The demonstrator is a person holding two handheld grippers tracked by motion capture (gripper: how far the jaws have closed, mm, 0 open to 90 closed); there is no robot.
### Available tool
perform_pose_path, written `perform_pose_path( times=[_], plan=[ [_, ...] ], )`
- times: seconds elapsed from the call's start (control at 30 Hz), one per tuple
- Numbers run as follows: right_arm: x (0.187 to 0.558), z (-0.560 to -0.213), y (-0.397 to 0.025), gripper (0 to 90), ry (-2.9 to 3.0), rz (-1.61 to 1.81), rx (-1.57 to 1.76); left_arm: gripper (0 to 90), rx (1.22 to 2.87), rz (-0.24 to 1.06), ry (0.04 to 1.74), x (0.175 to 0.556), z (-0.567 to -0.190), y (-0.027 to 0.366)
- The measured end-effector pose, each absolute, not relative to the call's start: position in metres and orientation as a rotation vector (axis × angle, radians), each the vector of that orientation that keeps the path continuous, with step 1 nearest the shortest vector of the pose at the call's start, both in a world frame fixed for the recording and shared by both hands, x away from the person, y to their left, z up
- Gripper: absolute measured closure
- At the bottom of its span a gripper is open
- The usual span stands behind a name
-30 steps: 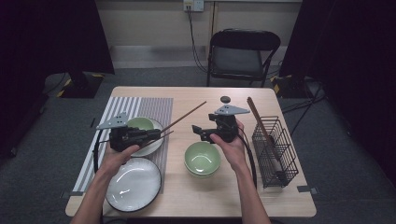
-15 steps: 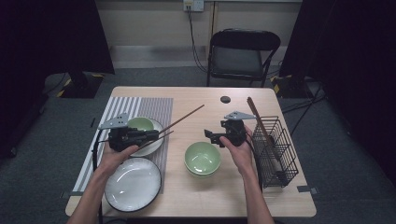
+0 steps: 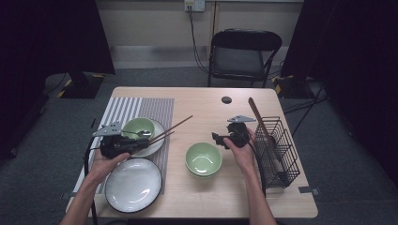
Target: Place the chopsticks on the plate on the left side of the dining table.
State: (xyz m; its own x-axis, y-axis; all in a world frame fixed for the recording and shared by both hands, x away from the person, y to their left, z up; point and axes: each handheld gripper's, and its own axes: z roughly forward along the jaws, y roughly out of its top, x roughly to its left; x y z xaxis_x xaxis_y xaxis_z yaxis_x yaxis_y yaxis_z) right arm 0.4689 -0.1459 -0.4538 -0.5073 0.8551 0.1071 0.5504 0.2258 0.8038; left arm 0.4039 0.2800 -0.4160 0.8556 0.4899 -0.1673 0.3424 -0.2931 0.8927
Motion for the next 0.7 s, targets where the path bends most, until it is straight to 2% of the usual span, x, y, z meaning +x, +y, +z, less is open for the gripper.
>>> perform_pose_path(
  times=[0.33, 0.7],
  plan=[
    [0.478, -0.481, -0.147, 17.3, 2.168, 1.081, 1.365, 84.7, 1.949, 0.151, 0.676, 0.400, -0.438, 0.302],
    [0.474, -0.494, -0.147, 17.1, 2.191, 0.958, 1.344, 84.6, 1.992, 0.168, 0.711, 0.401, -0.450, 0.310]
  ],
)
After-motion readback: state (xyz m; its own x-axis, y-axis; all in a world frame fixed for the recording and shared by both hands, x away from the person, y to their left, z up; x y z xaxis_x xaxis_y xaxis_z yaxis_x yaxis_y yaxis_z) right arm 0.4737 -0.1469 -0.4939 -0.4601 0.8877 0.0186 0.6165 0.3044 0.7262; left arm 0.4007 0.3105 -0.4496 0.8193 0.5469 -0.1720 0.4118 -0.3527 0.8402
